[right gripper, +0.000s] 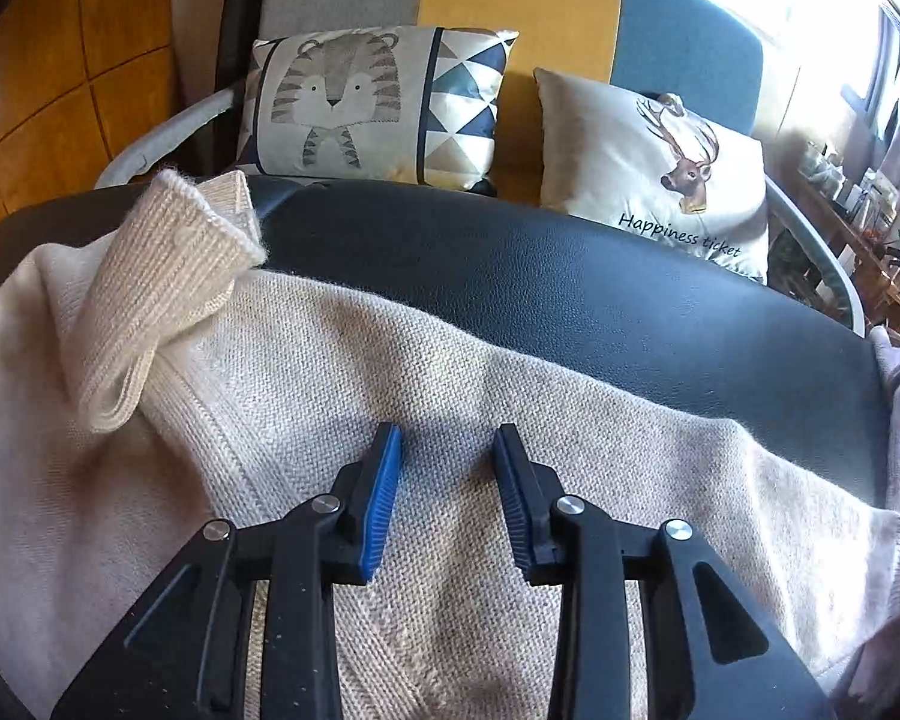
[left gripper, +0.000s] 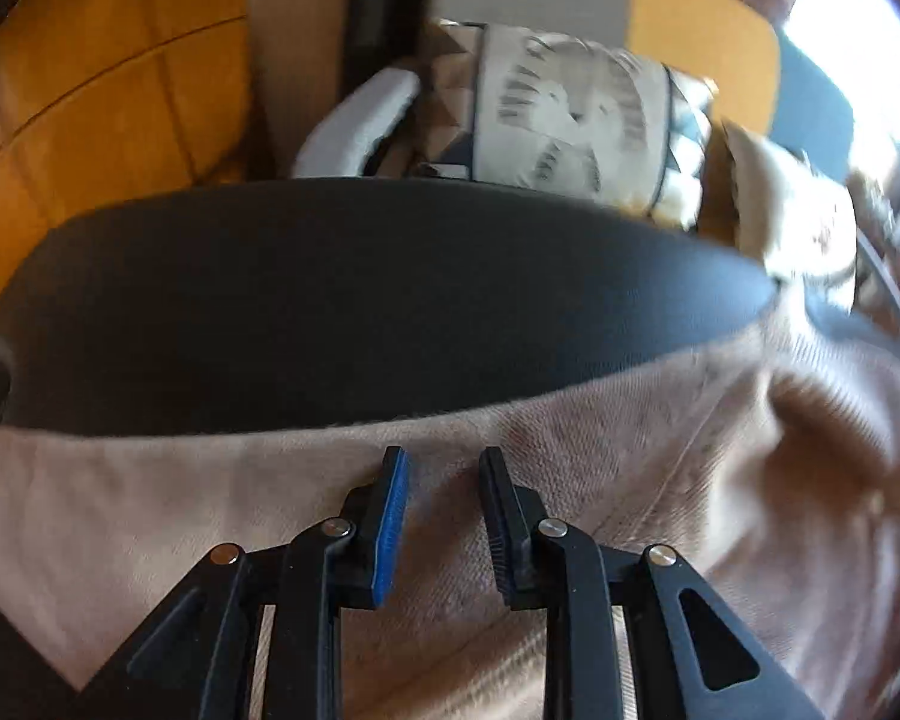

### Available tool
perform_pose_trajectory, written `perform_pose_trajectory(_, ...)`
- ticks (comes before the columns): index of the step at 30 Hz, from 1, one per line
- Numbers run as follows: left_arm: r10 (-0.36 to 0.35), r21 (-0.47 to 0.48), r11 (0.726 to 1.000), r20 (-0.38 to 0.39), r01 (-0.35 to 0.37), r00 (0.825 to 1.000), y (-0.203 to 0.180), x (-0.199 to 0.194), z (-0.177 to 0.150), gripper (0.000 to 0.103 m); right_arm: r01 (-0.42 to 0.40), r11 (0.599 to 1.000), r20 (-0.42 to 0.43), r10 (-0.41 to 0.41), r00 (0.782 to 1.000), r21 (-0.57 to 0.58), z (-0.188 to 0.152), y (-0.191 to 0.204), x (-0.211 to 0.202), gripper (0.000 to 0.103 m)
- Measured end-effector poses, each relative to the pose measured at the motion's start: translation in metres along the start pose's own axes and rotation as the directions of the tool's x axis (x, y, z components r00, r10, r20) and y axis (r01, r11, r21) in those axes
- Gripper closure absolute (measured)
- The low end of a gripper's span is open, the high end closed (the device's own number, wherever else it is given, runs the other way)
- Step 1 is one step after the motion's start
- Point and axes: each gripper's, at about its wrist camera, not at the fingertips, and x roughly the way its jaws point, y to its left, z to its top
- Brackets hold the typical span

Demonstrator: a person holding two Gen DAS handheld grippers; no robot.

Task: Fold clothes
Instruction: 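Smooth the folded sweater flat with both grippers open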

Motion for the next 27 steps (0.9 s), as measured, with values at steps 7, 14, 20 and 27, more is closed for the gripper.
perform_pose_trajectory(7,0.134,-0.013,0.991,0.048,-0.134,0.99,0.021,0.01,0.002,0.074,0.054,0.995,-0.031,-0.051,0.998,0.086,0.001,-0.029,0.005,0.068)
perform_pose_trajectory(14,0.195,-0.031,0.981,0.067,-0.193,0.979,0.033,0.014,-0.002,0.069,0.067,0.994,-0.017,-0.066,0.998,0.092,-0.004,-0.038,0.006,0.068)
perform_pose_trajectory(20,0.303,-0.045,0.953,0.061,-0.301,0.951,0.037,0.011,-0.006,0.055,0.077,0.986,-0.013,-0.076,0.997,0.148,-0.009,-0.045,0.002,0.068)
perform_pose_trajectory(27,0.425,0.028,0.904,0.038,-0.426,0.905,0.026,0.009,-0.008,0.056,0.074,0.979,-0.017,-0.072,0.997,0.19,-0.015,-0.053,-0.002,0.067)
